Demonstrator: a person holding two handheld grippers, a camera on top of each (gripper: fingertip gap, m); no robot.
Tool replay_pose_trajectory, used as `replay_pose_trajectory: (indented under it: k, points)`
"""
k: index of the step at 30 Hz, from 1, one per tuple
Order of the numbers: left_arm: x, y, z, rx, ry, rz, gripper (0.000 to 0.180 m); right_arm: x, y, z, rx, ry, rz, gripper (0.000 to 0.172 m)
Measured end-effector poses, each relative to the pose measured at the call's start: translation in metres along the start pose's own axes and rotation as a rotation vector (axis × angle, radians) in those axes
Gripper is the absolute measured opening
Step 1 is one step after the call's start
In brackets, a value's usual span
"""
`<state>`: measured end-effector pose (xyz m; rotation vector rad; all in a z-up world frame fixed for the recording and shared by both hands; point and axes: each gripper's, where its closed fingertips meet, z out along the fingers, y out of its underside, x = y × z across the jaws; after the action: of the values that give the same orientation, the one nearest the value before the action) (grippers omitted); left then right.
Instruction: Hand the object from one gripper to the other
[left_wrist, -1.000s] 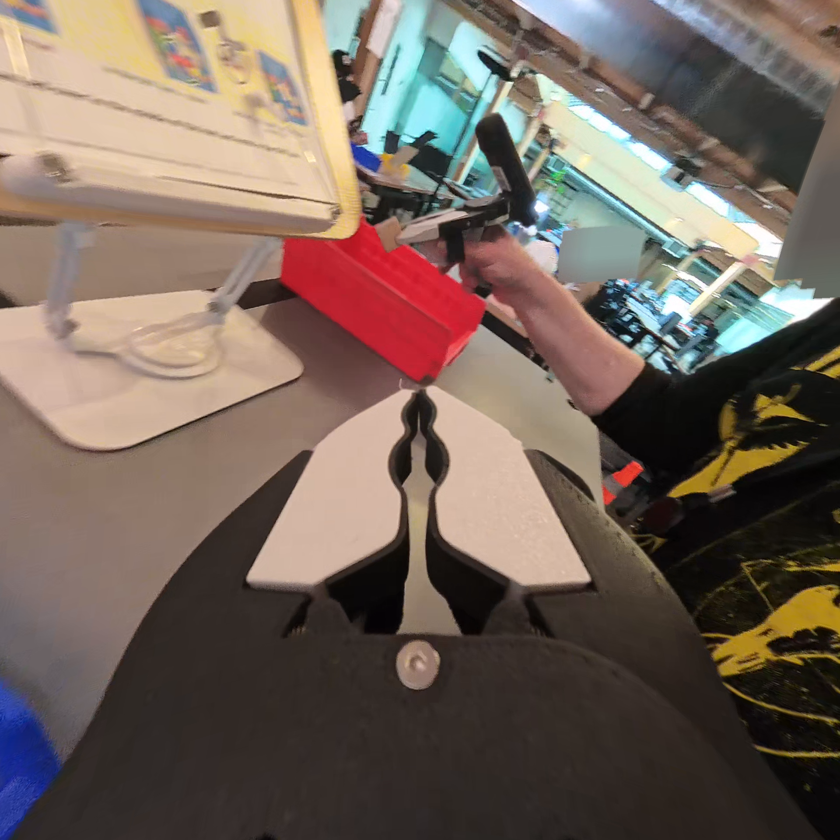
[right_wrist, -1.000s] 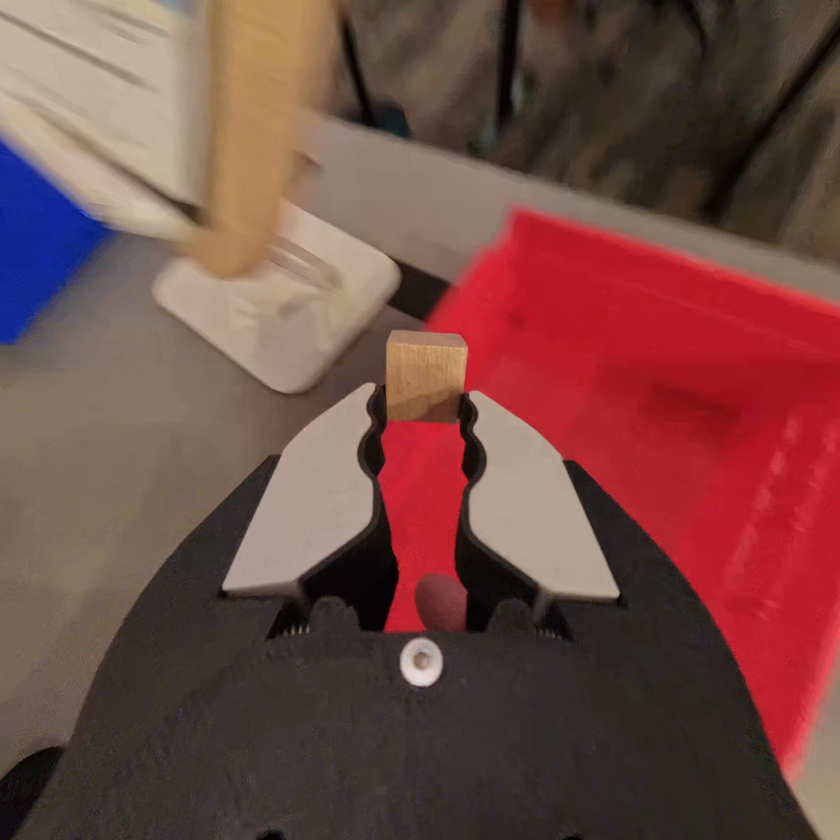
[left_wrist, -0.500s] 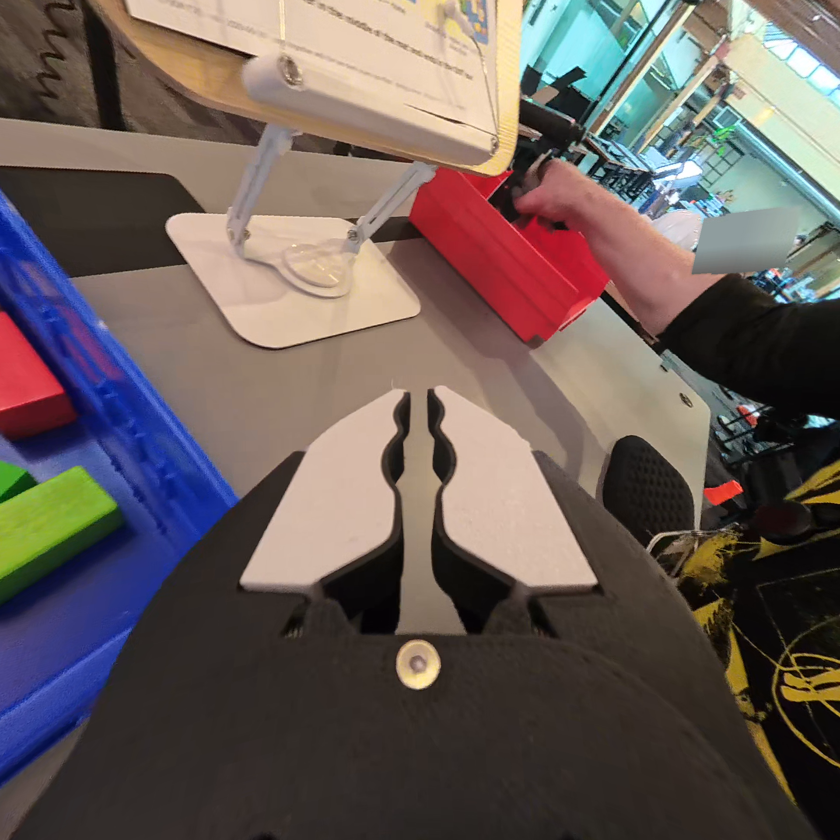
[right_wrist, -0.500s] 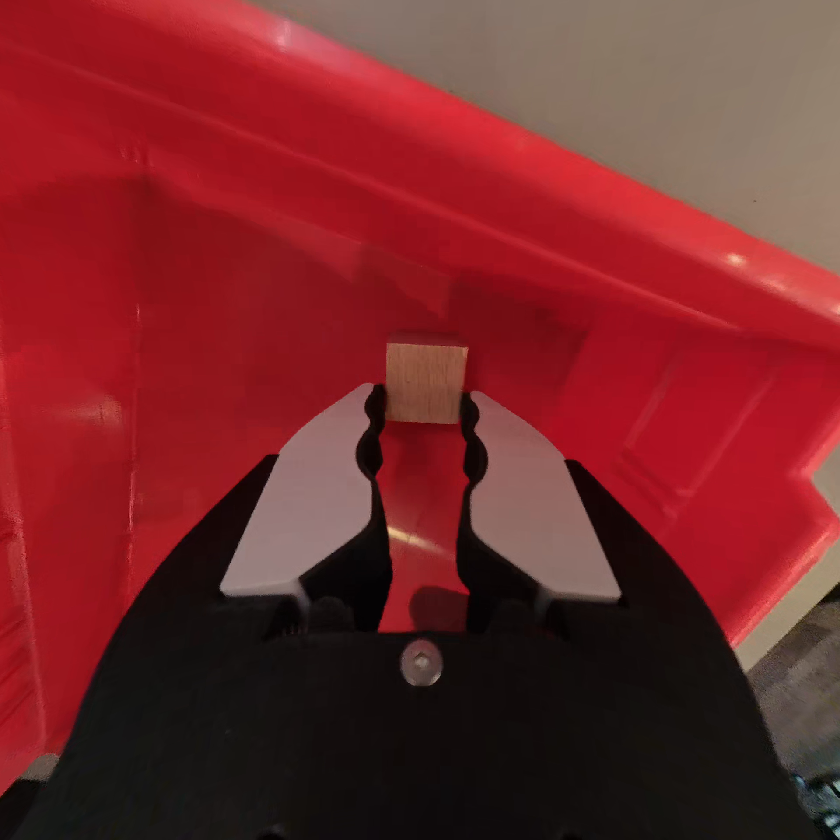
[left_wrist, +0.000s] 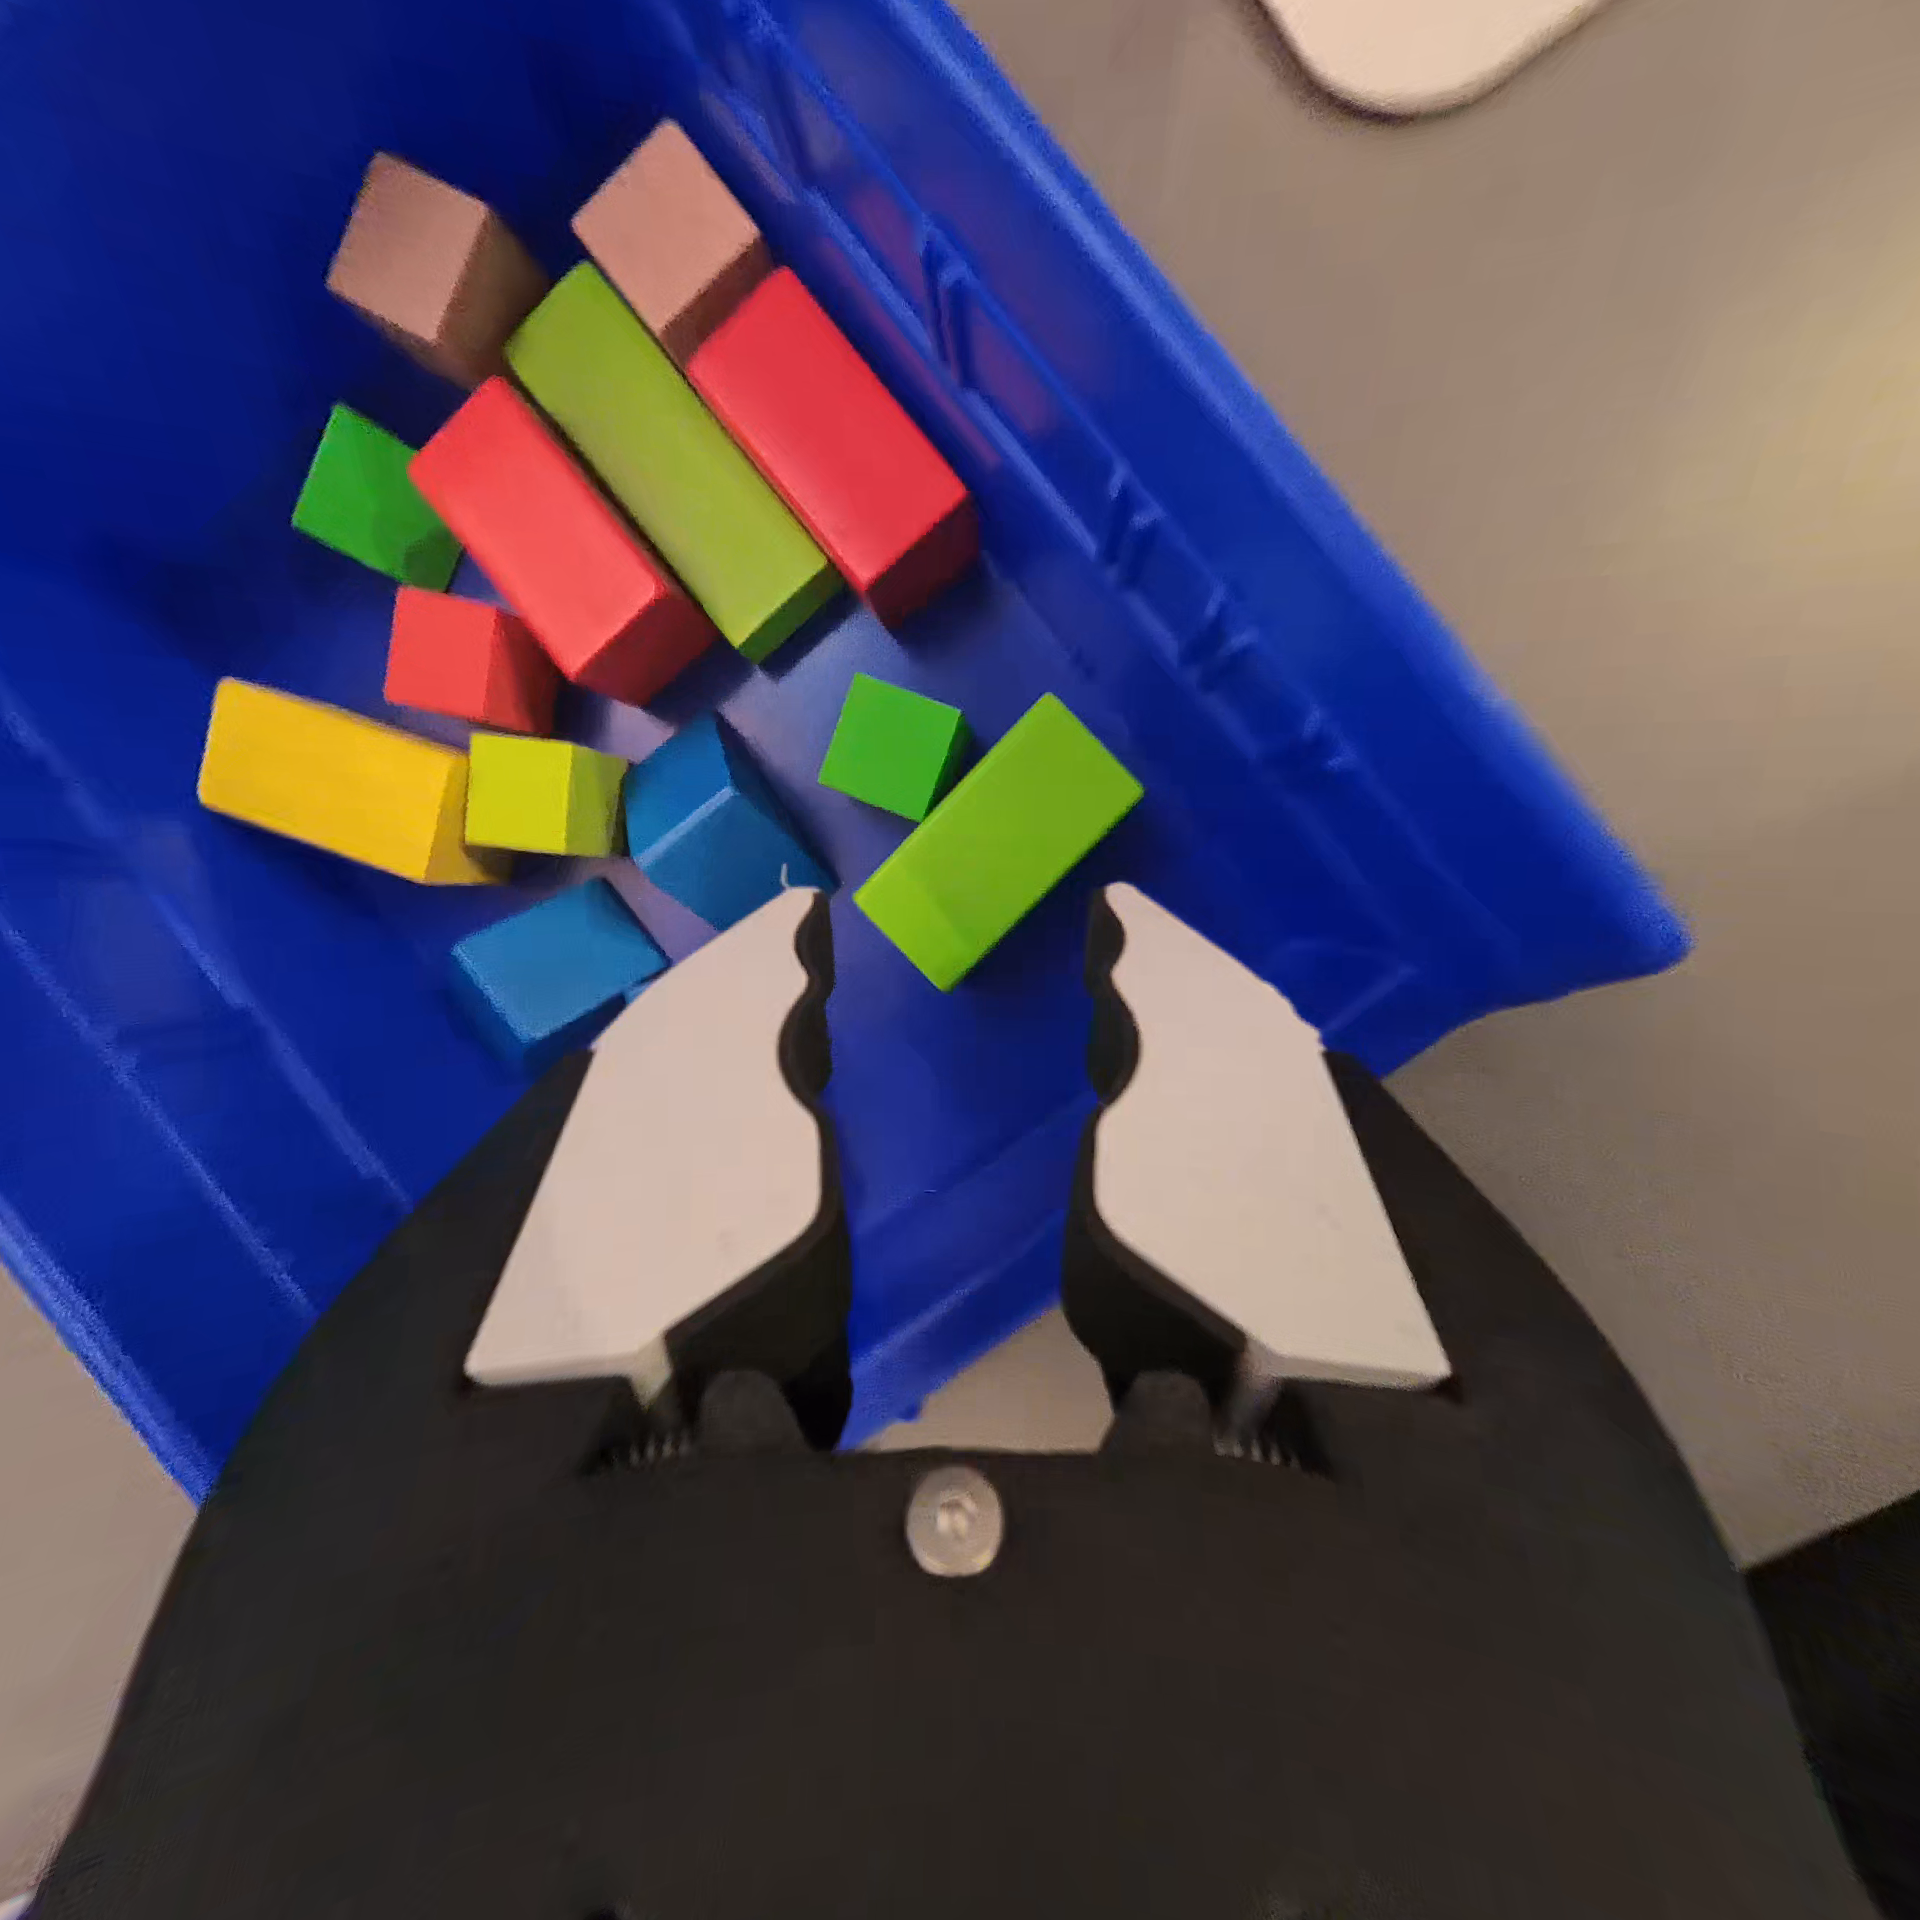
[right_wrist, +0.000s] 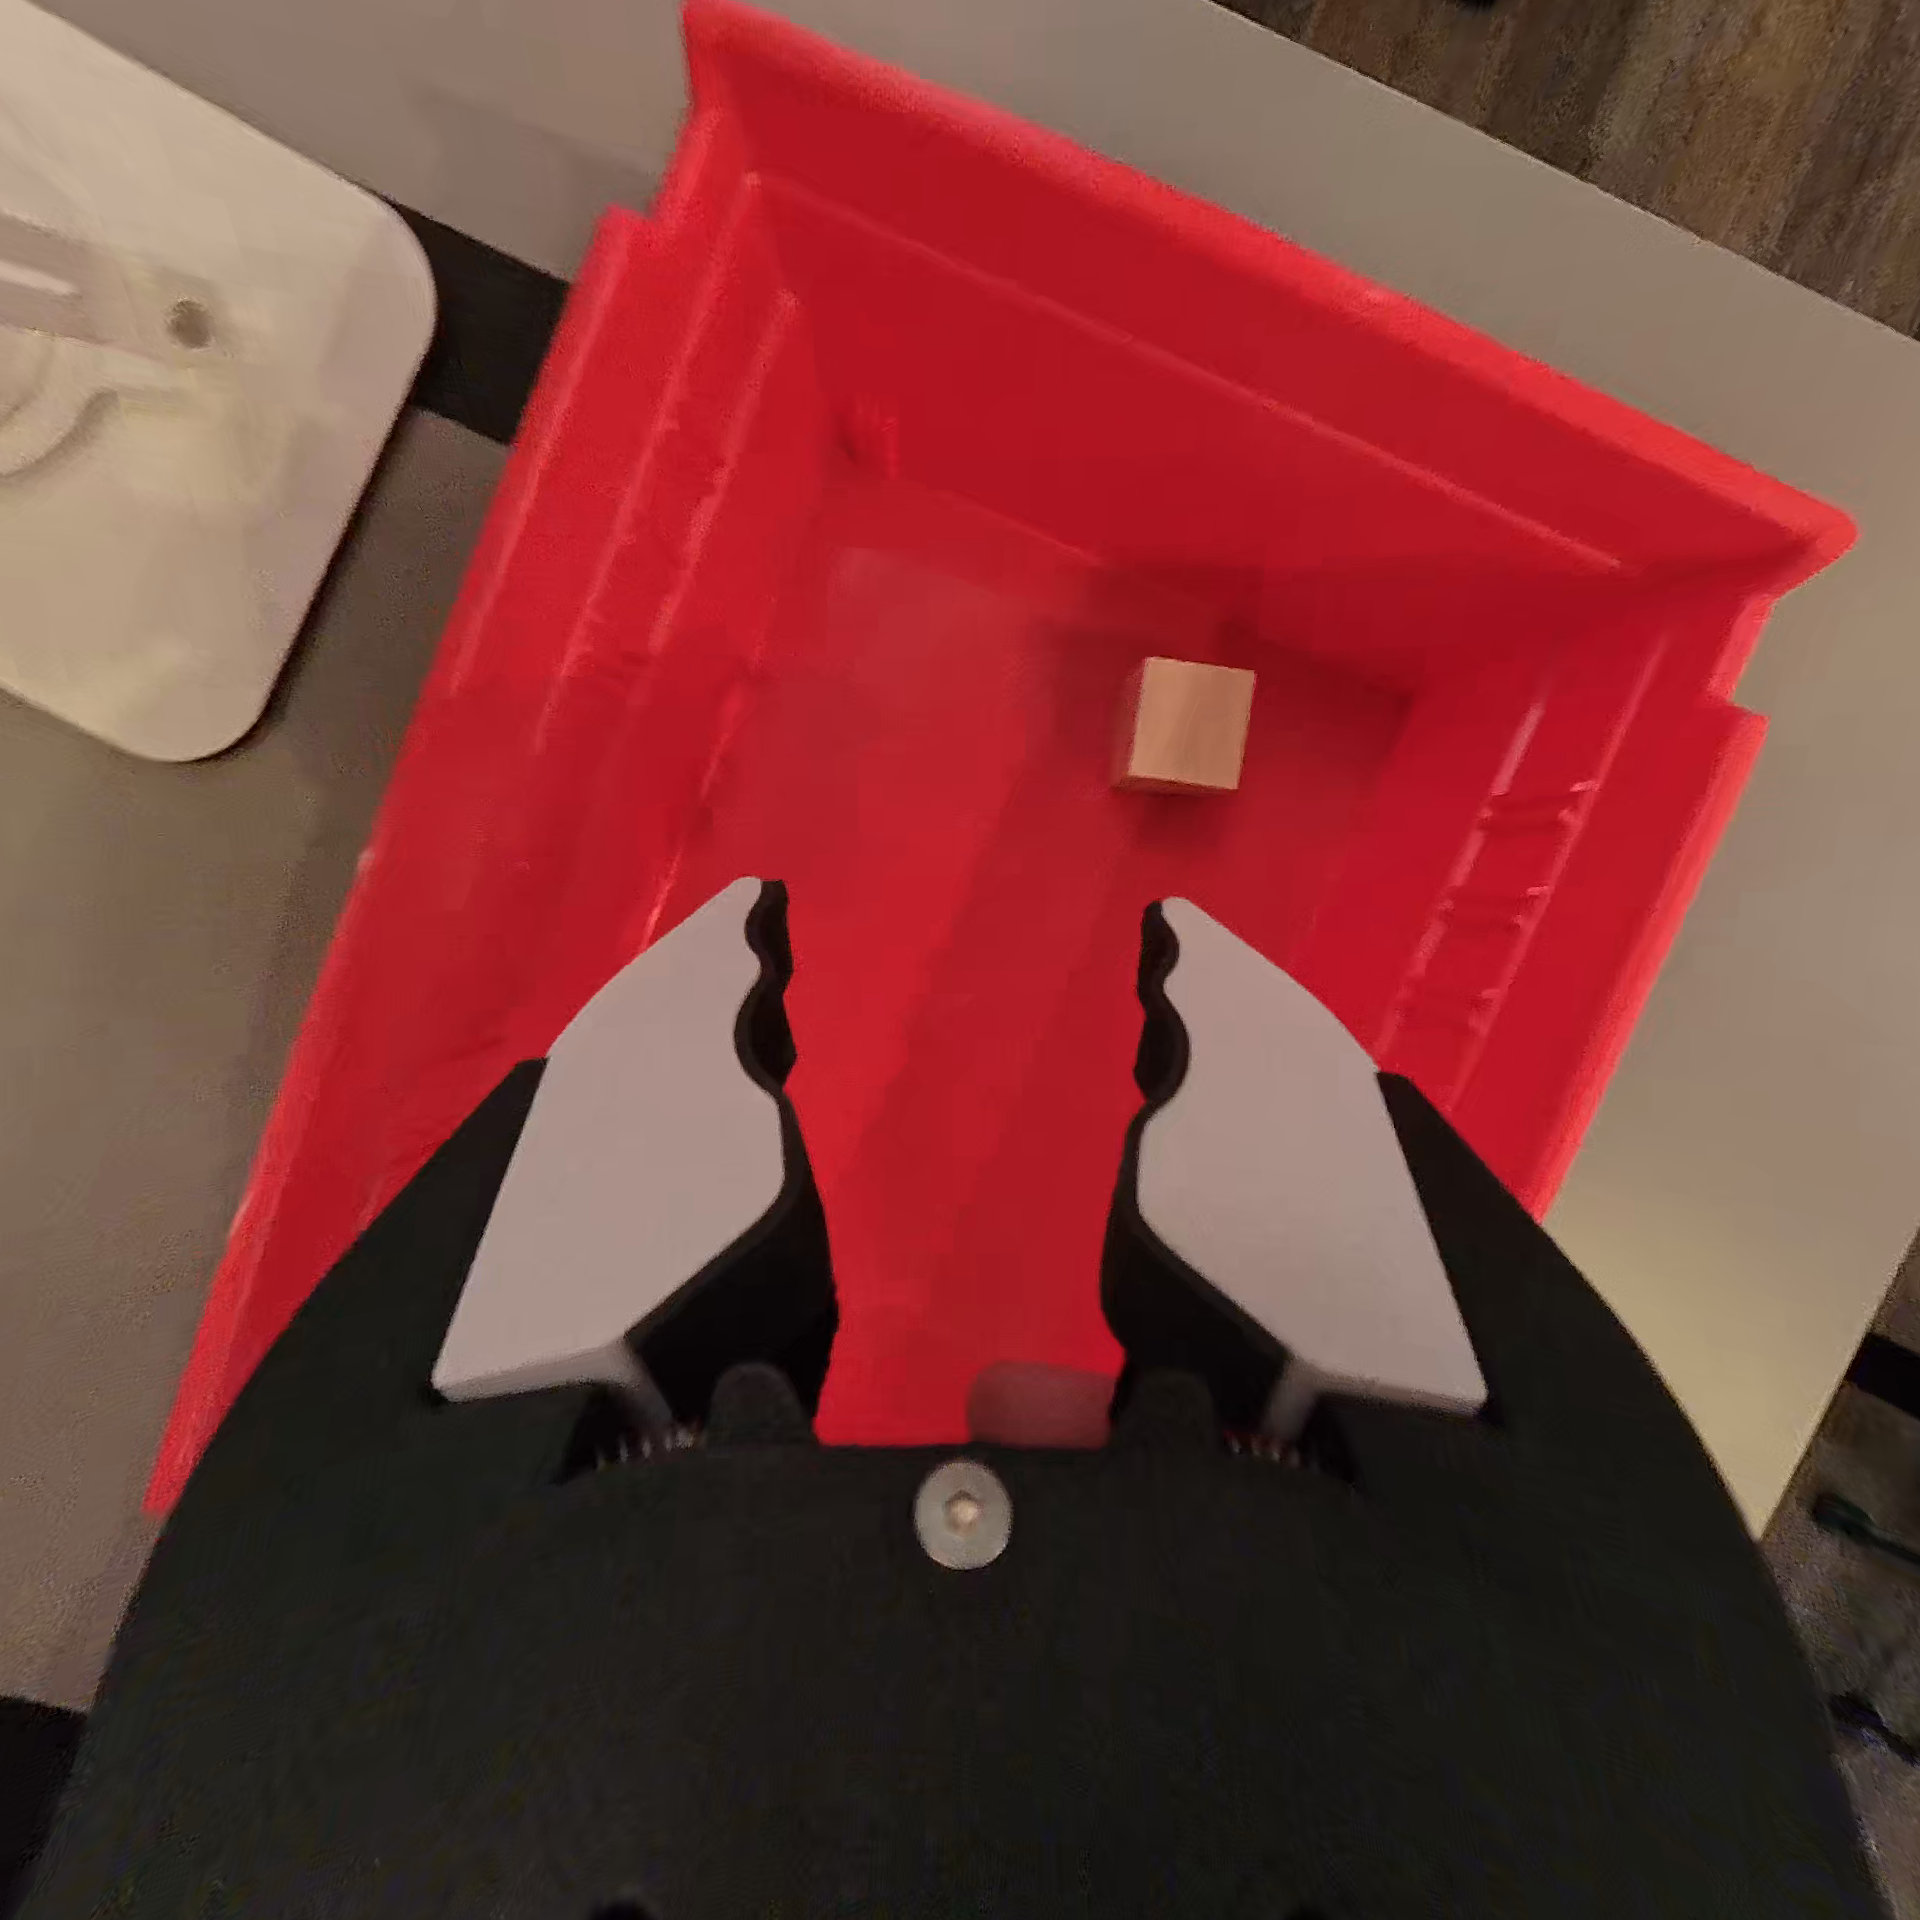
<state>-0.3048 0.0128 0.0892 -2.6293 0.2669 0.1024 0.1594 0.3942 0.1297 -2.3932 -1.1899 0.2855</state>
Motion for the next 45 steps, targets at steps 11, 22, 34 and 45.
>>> replay_pose_trajectory:
  k: [11,22,34,45]
  points:
    - [-0.001,0.033,0.046,-0.275,0.191,0.294,0.039,-0.052,0.021,-0.021,0.049,-0.071,-0.102,0.060]
    - [0.018,-0.020,-0.040,0.266,0.224,-0.069,0.035,-0.245,-0.022,-0.092,0.448,-0.587,-0.294,0.057]
    - [0.163,-0.108,-0.099,0.599,0.593,0.002,0.035,-0.410,-0.044,-0.110,0.597,-1.051,-0.462,0.070]
    - [0.228,-0.126,-0.081,0.389,0.614,0.314,0.035,-0.409,0.009,-0.076,0.208,-0.894,-0.912,0.037]
